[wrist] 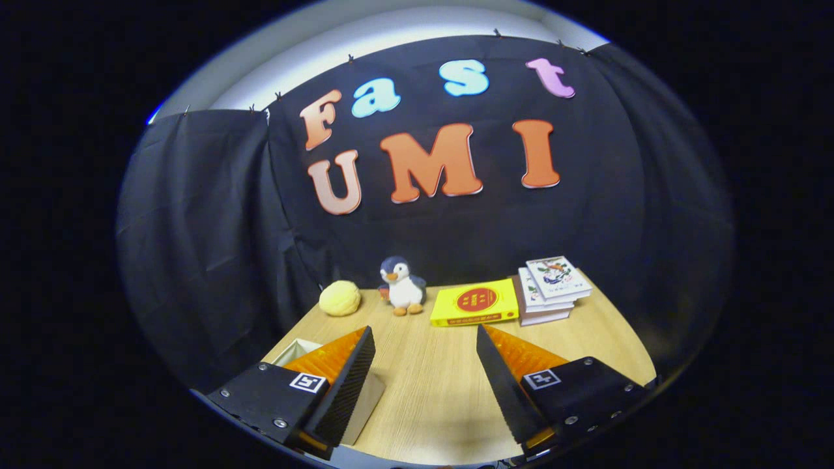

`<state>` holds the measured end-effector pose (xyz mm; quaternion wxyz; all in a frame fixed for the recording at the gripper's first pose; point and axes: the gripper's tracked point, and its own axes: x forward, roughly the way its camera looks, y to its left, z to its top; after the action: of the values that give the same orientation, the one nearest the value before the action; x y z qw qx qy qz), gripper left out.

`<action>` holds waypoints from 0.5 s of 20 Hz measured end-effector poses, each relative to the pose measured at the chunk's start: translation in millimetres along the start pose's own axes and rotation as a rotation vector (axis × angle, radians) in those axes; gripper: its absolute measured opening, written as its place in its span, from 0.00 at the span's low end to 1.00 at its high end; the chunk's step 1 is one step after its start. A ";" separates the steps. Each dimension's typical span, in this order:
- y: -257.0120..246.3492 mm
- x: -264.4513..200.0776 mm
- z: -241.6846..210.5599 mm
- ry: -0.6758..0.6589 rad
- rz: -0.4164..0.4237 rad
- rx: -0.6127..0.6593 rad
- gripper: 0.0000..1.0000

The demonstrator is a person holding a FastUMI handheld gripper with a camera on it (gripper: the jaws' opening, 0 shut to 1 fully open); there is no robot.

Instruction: Open the storage box then place both shoes into the box .Put the left shoe in first, then the right shoe, with the right side of both shoes facing outward in a uniform manner.

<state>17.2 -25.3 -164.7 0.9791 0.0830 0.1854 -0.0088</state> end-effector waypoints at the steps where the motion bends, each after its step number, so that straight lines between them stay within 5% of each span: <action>1: -13.4 -6.7 13.7 -0.050 -0.009 -0.005 0.95; 10: -91.5 -58.0 95.9 -0.342 -0.114 -0.099 0.97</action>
<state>-6.5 -132.1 -70.1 0.9972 0.0211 0.0210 -0.0690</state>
